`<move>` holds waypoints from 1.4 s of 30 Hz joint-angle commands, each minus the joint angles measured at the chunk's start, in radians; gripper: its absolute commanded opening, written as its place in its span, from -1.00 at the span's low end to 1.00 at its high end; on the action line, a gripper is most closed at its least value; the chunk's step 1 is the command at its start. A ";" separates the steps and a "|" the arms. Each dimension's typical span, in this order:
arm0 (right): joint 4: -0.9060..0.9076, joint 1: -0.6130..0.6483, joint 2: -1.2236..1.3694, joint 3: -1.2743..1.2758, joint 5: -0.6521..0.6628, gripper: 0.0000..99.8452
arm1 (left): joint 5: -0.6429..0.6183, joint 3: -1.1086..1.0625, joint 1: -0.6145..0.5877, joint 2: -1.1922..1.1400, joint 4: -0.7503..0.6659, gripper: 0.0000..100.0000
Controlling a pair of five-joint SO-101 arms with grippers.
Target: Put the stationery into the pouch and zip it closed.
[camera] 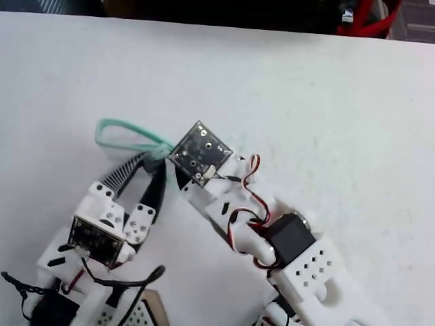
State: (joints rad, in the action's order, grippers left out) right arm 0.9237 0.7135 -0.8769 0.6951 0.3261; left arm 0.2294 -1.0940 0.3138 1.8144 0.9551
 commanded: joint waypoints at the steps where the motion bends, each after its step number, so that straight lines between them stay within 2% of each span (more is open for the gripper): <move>1: 0.002 -0.004 0.008 0.006 -0.011 -0.96 | 0.012 0.086 -0.079 0.010 -0.012 -0.91; 6: -0.001 -0.005 0.008 0.006 -0.011 -0.96 | 0.012 0.080 -0.196 0.010 -0.006 -0.91; 16: -0.001 -0.064 0.008 0.006 -0.035 -0.96 | 0.012 0.057 -0.275 0.010 -0.005 -0.91; 24: -0.001 -0.070 0.008 0.006 -0.048 -0.96 | 0.005 0.061 -0.291 0.010 0.031 -0.91; 28: -0.001 -0.070 0.008 0.006 -0.048 -0.96 | -0.071 0.063 -0.380 0.010 0.029 -0.91; 32: -0.010 -0.070 0.008 0.018 -0.046 -0.96 | -0.077 0.055 -0.452 0.010 0.029 -0.91; 40: -0.061 -0.068 0.007 0.061 -0.044 -0.96 | -0.071 0.055 -0.476 0.010 0.029 -0.91; 42: -0.061 -0.070 0.007 0.061 -0.046 -0.96 | -0.078 0.055 -0.519 0.010 0.029 -0.91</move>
State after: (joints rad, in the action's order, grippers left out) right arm 0.8638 0.6920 -0.8769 0.7457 0.2892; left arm 0.1695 -1.0894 -0.1312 1.8144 0.9935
